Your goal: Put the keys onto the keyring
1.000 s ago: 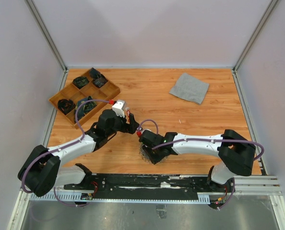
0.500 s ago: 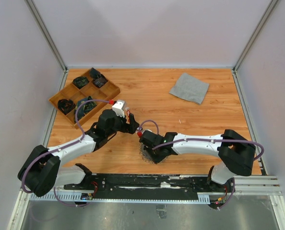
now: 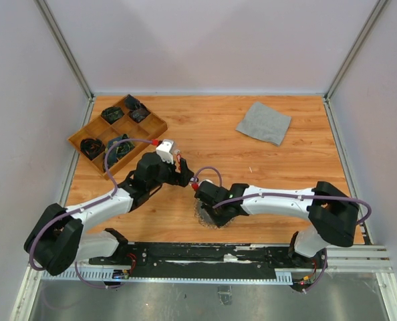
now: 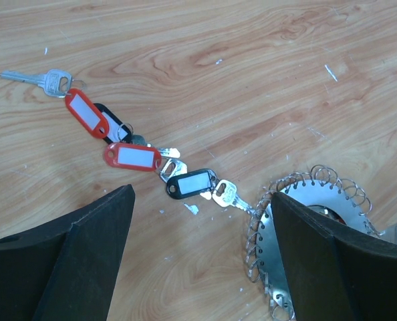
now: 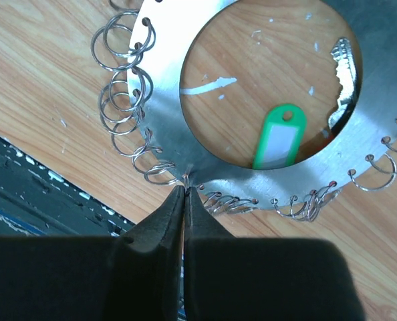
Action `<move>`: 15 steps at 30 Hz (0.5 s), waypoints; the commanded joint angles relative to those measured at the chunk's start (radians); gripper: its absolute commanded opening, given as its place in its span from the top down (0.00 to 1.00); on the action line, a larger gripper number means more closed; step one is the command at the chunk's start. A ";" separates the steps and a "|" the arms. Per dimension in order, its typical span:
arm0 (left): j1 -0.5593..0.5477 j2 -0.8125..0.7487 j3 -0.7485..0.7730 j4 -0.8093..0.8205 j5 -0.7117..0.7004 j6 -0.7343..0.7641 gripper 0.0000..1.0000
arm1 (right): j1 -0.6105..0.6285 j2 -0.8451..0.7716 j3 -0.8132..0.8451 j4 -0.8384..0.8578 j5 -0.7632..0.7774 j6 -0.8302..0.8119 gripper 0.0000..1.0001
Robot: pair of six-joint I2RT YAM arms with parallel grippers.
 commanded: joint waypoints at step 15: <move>-0.007 -0.251 0.129 -0.080 0.097 0.031 0.00 | 0.007 -0.416 0.011 -0.083 0.257 -0.200 0.99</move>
